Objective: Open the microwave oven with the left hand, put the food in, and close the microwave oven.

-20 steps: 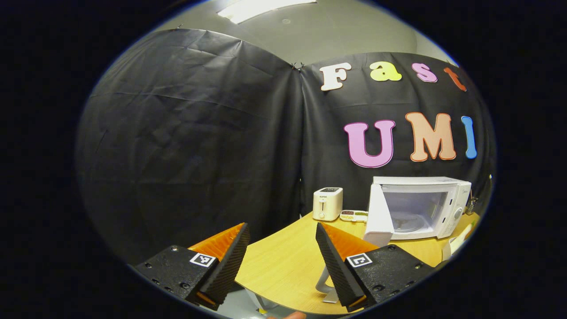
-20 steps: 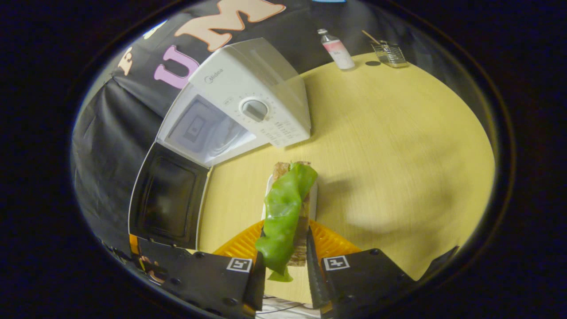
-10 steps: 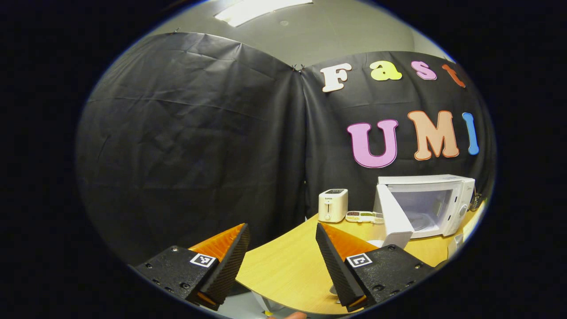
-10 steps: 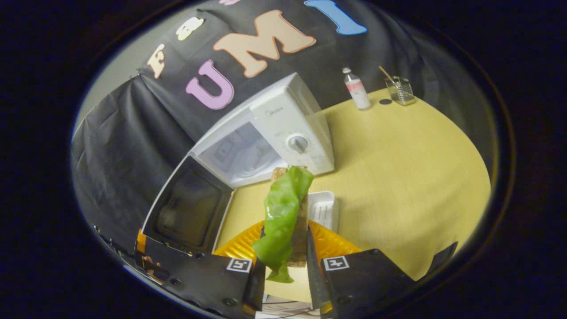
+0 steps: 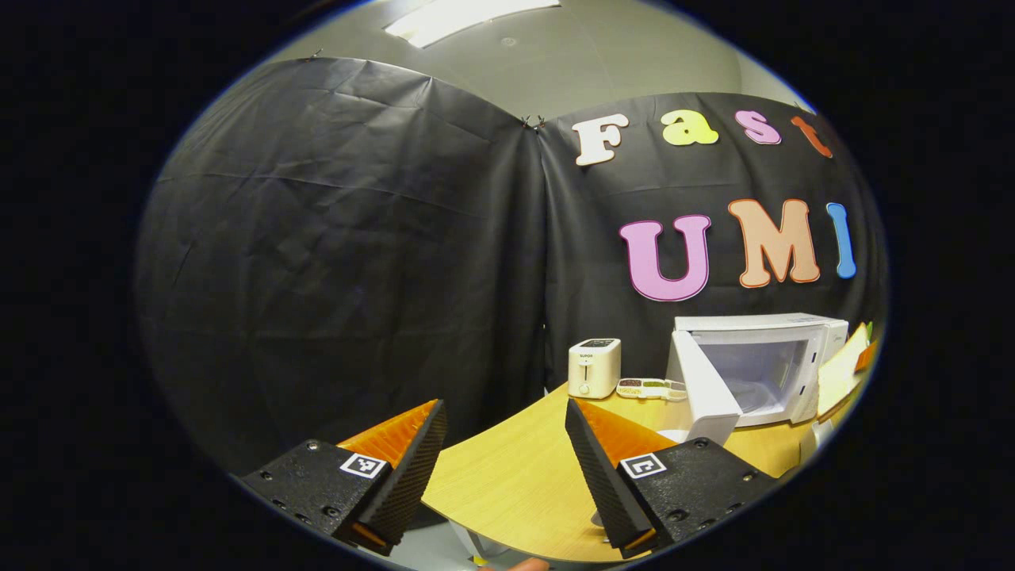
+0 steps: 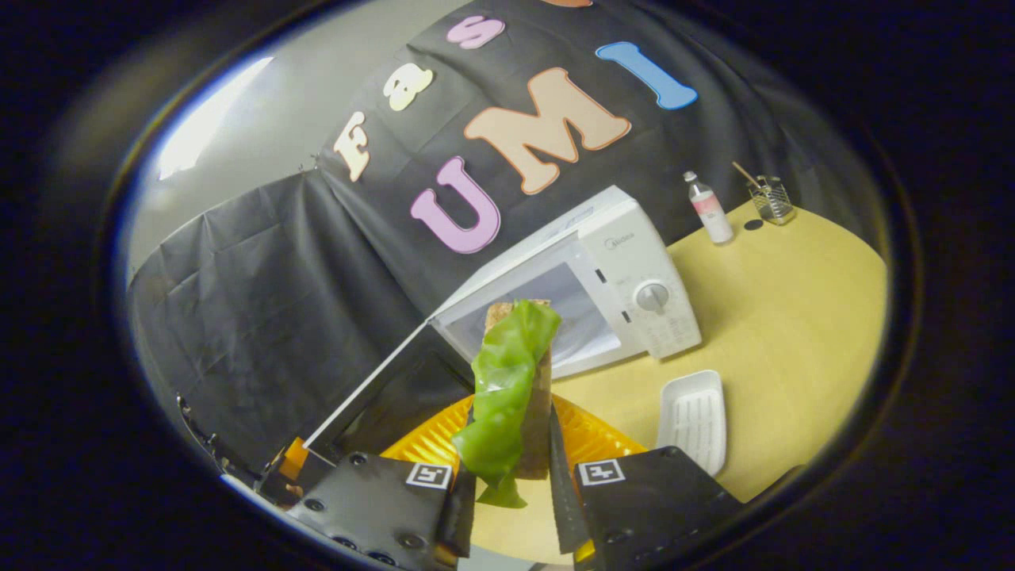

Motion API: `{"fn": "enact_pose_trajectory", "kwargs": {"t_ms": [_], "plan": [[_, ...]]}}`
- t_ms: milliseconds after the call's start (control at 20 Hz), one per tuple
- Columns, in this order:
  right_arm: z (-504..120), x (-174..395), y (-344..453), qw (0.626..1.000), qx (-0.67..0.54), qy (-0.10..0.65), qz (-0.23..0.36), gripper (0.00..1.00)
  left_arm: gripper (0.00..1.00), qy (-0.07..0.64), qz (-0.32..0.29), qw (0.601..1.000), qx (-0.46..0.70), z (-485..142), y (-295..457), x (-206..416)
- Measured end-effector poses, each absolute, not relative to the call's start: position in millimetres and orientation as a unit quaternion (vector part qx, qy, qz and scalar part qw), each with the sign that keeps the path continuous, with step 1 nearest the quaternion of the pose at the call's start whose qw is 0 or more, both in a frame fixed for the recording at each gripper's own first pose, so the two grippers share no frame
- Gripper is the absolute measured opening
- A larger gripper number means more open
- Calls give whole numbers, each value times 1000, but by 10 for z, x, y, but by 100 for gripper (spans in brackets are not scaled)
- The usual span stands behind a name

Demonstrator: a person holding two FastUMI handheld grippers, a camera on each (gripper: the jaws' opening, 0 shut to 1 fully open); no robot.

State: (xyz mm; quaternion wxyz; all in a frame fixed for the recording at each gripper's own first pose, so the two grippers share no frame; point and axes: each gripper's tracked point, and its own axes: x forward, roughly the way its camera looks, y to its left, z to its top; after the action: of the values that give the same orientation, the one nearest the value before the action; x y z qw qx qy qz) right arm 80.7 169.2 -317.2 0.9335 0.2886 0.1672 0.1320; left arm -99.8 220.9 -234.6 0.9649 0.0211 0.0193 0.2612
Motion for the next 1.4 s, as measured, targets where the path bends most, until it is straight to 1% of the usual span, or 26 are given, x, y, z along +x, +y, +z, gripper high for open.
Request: {"fn": "enact_pose_trajectory", "kwargs": {"t_ms": [50, 100, 150, 200, 250, 300, 350, 400, 500, 700, 800, 850, 900, 950, 1000, 1100, 1150, 1400], "plan": [[-3191, 876, 1767, 936, 292, 153, 125, 36, 92, 19, 266, 963, 24, -2337, 2244, -1003], [-3204, 930, 1853, 938, 295, 140, 119, 43, 92, 20, 270, 962, 26, -2341, 2269, -1009], [-3227, 1021, 1930, 939, 298, 127, 113, 43, 92, 19, 273, 962, 26, -2347, 2291, -1019], [-3279, 1107, 1993, 942, 297, 121, 104, 43, 87, 20, 274, 961, 24, -2356, 2304, -1015], [-3333, 1210, 2050, 944, 293, 115, 95, 36, 92, 21, 274, 961, 22, -2351, 2309, -1008], [-3372, 1314, 2111, 947, 289, 107, 86, 36, 87, 22, 277, 960, 18, -2360, 2320, -1005], [-3400, 1470, 2164, 952, 281, 96, 81, 43, 92, 23, 276, 961, 15, -2371, 2322, -994], [-3463, 1617, 2196, 955, 273, 90, 73, 43, 91, 23, 274, 961, 12, -2384, 2303, -980], [-3634, 1874, 2273, 957, 268, 98, 59, 43, 91, 26, 268, 963, 8, -2413, 2272, -952], [-3811, 2307, 2435, 957, 261, 108, 65, 43, 92, 17, 272, 962, 10, -2352, 2288, -971], [-3853, 2502, 2485, 961, 251, 101, 63, 43, 92, 11, 272, 962, 11, -2317, 2276, -978], [-3862, 2573, 2498, 962, 249, 99, 59, 43, 87, 10, 271, 962, 10, -2319, 2278, -980], [-3858, 2646, 2521, 962, 249, 97, 56, 43, 87, 9, 272, 962, 10, -2311, 2284, -980], [-3849, 2725, 2550, 962, 248, 95, 57, 36, 87, 9, 272, 962, 9, -2325, 2284, -972], [-3866, 2788, 2582, 963, 244, 96, 57, 36, 92, 11, 272, 962, 8, -2338, 2289, -965], [-3910, 2915, 2598, 966, 234, 95, 53, 36, 92, 15, 270, 963, 6, -2361, 2283, -937], [-3945, 2978, 2601, 967, 229, 96, 51, 36, 87, 17, 270, 963, 6, -2377, 2299, -930], [-4047, 3230, 2596, 972, 214, 92, 41, 36, 87, 22, 274, 961, 3, -2418, 2335, -887]]}}
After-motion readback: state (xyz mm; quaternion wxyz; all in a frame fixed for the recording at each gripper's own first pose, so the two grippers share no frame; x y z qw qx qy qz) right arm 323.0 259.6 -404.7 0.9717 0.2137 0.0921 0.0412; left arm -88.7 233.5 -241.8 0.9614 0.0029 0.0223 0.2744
